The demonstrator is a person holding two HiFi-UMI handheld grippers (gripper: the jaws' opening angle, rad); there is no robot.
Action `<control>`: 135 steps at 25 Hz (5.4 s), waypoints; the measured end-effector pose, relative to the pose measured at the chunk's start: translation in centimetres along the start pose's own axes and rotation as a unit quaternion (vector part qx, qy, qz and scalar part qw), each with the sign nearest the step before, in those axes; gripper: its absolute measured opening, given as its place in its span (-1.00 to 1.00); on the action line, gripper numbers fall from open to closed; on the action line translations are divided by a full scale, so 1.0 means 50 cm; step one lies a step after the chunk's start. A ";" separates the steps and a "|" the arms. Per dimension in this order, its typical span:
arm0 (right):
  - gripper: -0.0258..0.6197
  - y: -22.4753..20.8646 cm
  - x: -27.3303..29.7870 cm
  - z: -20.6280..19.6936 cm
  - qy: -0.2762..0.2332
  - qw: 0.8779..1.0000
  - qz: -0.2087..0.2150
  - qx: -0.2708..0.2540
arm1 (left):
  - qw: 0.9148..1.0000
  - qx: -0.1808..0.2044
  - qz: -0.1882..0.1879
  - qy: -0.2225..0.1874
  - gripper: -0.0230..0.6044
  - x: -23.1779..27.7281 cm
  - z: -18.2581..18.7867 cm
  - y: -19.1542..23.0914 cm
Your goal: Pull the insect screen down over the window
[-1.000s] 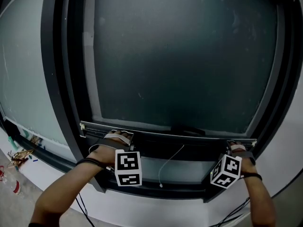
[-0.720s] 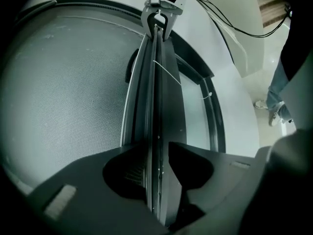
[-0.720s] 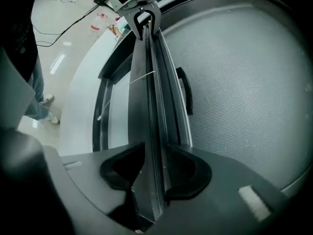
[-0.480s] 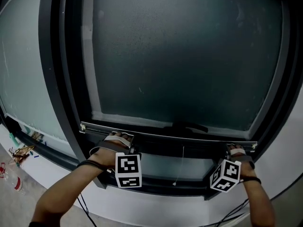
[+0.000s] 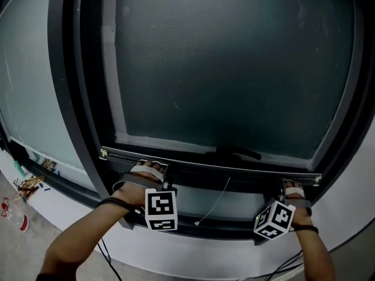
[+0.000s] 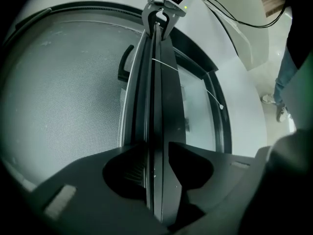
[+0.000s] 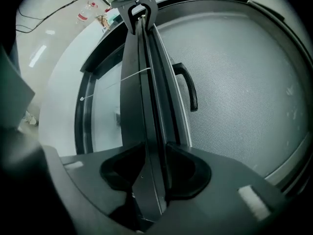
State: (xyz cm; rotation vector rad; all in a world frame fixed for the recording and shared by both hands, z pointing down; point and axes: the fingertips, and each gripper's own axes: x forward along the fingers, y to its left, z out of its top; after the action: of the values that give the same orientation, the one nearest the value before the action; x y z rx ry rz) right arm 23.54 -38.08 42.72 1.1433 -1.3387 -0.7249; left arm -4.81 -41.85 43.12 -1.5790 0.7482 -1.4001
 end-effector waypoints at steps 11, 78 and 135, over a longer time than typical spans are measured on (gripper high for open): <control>-0.58 0.010 0.020 0.004 0.029 0.999 -0.031 -0.007 | 0.999 -0.024 0.025 -0.010 -0.51 0.019 -0.008 -0.004; -0.52 -0.009 0.009 -0.003 0.023 0.998 -0.063 -0.009 | 0.999 -0.004 0.040 0.004 -0.36 0.013 -0.003 -0.003; -0.90 0.148 -0.450 0.244 -0.153 0.894 0.028 0.421 | 0.877 -0.418 -0.007 -0.238 -0.83 -0.451 0.143 -0.130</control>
State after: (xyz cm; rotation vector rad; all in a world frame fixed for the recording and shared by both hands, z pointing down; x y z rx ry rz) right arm 6.84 -17.53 39.79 1.6975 -2.0448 -0.2595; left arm -2.71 -17.81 38.81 -2.4649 1.1014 -0.6198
